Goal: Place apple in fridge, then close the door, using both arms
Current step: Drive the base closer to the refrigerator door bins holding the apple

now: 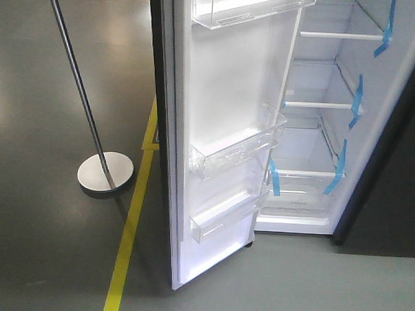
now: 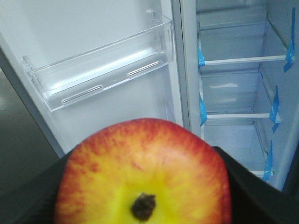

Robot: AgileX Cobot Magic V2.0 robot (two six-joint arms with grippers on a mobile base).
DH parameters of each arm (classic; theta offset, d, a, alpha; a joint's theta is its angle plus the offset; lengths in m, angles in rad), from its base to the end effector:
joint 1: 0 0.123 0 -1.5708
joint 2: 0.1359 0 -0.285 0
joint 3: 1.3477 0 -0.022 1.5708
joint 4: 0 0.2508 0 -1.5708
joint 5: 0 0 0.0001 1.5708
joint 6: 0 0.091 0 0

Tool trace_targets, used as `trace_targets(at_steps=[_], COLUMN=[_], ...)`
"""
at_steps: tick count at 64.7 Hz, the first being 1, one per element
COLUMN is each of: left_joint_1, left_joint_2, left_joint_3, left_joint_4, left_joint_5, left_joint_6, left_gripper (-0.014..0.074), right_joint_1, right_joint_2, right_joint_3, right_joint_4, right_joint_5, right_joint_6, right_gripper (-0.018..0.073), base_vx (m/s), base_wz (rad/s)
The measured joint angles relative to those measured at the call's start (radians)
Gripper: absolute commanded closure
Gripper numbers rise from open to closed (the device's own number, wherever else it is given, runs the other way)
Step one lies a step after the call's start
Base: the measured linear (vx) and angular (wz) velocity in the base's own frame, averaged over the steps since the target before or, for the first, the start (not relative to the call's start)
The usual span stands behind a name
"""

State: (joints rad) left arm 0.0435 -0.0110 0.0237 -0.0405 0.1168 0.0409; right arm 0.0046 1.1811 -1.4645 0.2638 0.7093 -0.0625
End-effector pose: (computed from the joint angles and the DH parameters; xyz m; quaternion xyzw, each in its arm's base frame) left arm 0.0566 0.0020 0.1952 -0.0138 0.7217 0.0136 0.6919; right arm 0.2392 0.0166 0.4818 0.0048 0.8097 0.1109 0.5762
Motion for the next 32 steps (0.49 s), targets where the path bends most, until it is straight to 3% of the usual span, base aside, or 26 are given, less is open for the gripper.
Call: trace_targets(at_steps=[32], left_joint_1=[0.000], left_joint_2=[0.000], left_joint_3=[0.000], left_joint_4=[0.000], left_joint_5=[0.000], left_joint_6=[0.000], left_gripper=[0.0603], right_joint_1=[0.000], right_joint_2=[0.000], right_joint_3=[0.000], right_joint_4=[0.000], right_joint_5=[0.000], right_joint_6=[0.000], right_gripper=[0.0500], base_vx=[0.11], base_wz=[-0.03])
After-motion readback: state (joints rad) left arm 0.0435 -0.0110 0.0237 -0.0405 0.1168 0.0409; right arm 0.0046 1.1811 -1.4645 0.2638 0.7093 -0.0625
